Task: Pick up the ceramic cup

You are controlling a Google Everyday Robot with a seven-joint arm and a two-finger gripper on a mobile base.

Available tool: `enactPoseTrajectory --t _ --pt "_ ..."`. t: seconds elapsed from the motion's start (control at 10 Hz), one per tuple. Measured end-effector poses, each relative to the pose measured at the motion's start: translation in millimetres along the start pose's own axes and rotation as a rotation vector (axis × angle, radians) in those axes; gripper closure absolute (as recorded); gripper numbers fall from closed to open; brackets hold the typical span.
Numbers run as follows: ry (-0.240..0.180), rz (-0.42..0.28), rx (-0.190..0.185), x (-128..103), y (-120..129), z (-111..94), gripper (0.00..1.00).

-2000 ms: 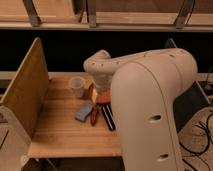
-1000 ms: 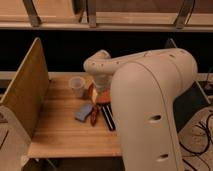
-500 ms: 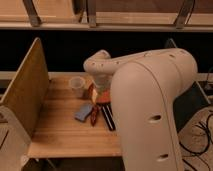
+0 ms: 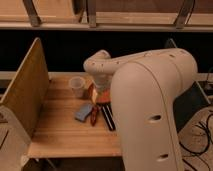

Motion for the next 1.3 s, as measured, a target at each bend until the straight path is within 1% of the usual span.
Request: enactPoseTrajectory --t 0.2,0.3,0.4,0.5,0.6,0.7,0.8,0.9,1.1,1.3 --pt "0.000 -0.002 0.003 -0.3 0.0 -0.1 0.20" --pt "-0.003 -0.007 0.010 -1.8 -0.8 -1.2 0.20" --pt "-0.016 -0.023 0.029 -7.2 -3.5 -4.8 0.20" --pt "-0.064 -0.080 0.063 -28.6 -4.3 -14.7 0.20" --pt "-0.138 -0.149 0.087 -60.7 -0.6 -27.6 0.20" --pt "-0.194 -0.196 0.091 -85.0 4.2 -36.3 0.20" --pt "-0.247 -0.231 0.078 -106.4 11.3 -42.8 0.20" --pt "-0.275 -0.247 0.071 -117.1 14.7 -46.9 0.20" --pt "-0.279 -0.250 0.069 -118.5 15.6 -47.4 0.20" --pt "-0.281 -0.246 0.076 -117.4 13.9 -47.9 0.20"
